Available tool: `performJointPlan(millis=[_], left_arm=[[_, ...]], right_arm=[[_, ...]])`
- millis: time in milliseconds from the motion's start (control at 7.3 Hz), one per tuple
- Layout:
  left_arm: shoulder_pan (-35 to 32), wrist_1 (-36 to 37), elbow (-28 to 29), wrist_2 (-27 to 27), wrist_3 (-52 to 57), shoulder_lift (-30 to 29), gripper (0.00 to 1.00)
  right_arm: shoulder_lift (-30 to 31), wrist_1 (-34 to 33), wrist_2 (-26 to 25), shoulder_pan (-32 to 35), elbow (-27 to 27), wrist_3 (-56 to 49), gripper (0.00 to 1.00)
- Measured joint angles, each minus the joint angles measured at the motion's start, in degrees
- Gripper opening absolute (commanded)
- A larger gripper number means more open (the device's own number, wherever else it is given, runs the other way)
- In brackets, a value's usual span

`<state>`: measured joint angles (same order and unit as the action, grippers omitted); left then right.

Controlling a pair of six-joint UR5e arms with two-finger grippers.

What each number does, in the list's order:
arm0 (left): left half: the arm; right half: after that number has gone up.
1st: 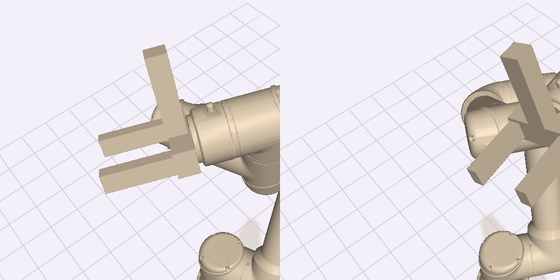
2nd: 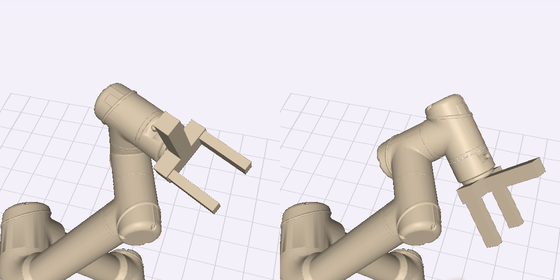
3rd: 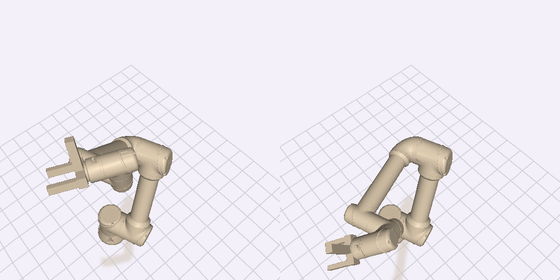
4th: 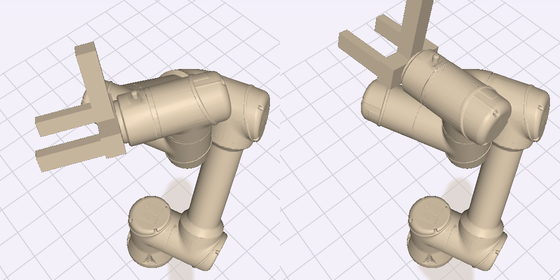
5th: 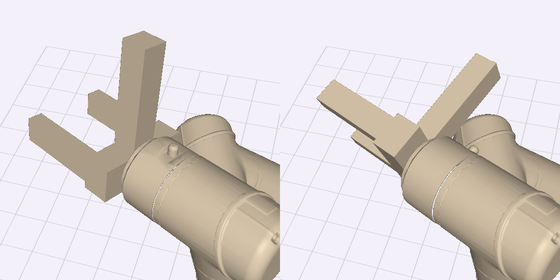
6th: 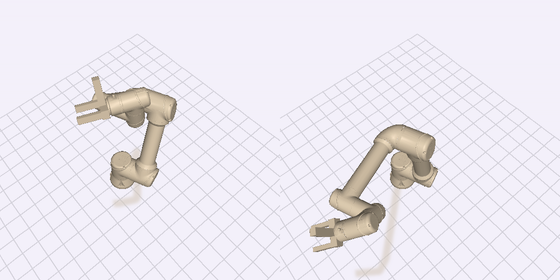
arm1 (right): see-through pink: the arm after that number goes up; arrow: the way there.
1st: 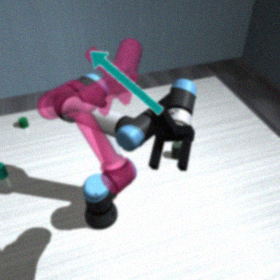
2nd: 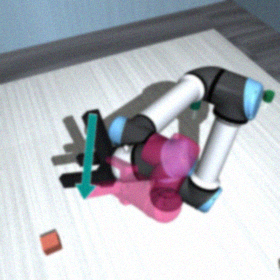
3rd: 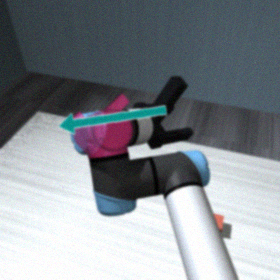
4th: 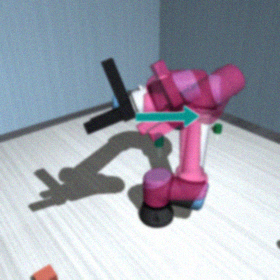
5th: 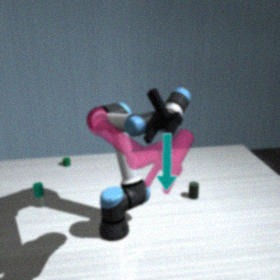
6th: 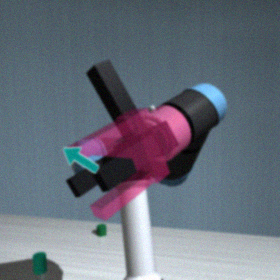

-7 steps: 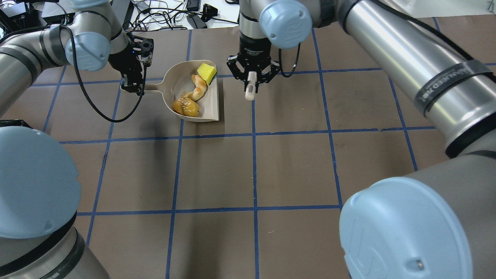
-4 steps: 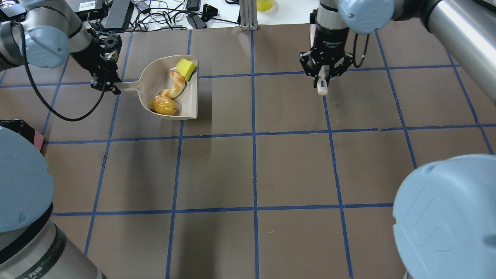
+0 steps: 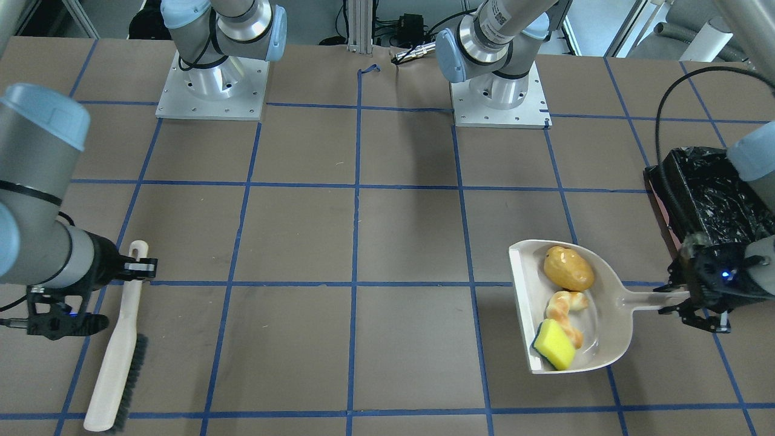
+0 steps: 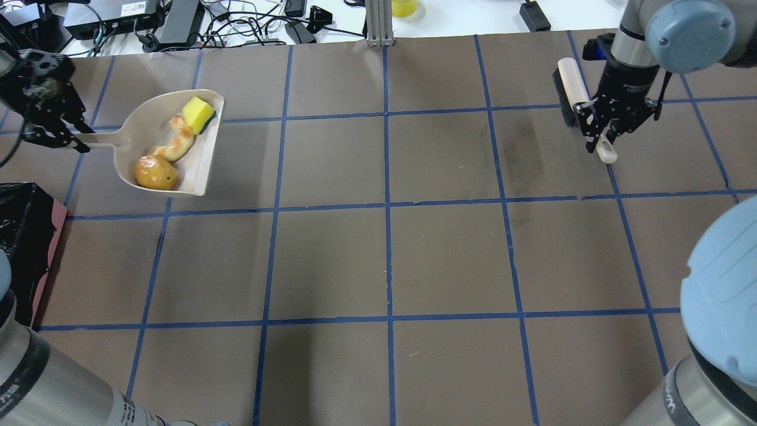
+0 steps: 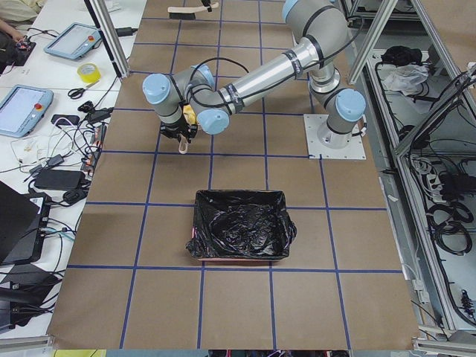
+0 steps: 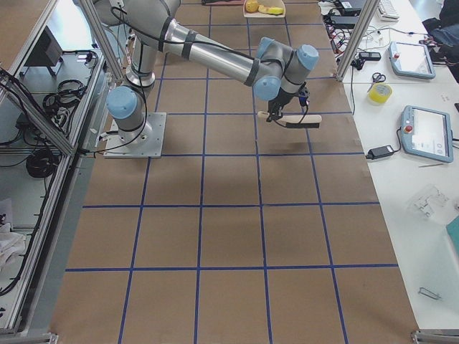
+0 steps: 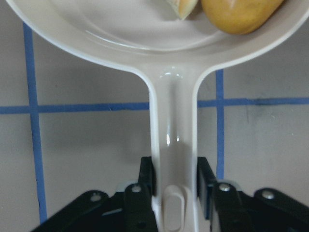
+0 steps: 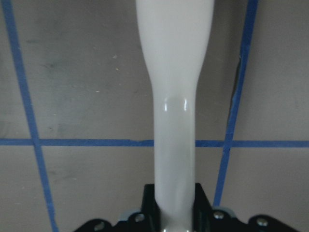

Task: Sweep and dump trash into bin
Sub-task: 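Carry the dustpan to the bin with the left gripper while the right returns the brush, then tip the dustpan over the bin with the left gripper while the right lowers the brush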

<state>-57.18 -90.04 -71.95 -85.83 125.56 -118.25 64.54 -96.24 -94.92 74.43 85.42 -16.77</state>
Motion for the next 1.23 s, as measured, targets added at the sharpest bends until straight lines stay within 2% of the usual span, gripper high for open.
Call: performJointPlan(millis=[274, 411, 548, 822, 1234], left_arm=[[9.45, -8.39, 8.91, -1.26, 12.40, -1.37, 0.00], [14.17, -9.69, 12.83, -3.75, 18.94, -2.27, 0.00], [17.94, -8.29, 15.67, -6.00, 25.22, -3.01, 0.00], [23.06, -0.12, 18.07, -8.61, 39.68, -5.29, 0.00], [24.56, 11.99, 17.23, -9.37, 53.73, -6.35, 0.00]], right_arm=[[0.27, -7.47, -1.44, -3.85, 6.60, -5.85, 0.05], [0.90, -9.86, -1.70, -4.54, 8.92, -6.68, 0.05], [1.67, -10.89, -1.80, -4.79, 10.44, -6.77, 0.05], [2.32, -11.34, -1.86, -5.01, 11.78, -6.56, 0.05], [2.59, -11.01, -2.71, -5.24, 12.46, -6.32, 0.04]])
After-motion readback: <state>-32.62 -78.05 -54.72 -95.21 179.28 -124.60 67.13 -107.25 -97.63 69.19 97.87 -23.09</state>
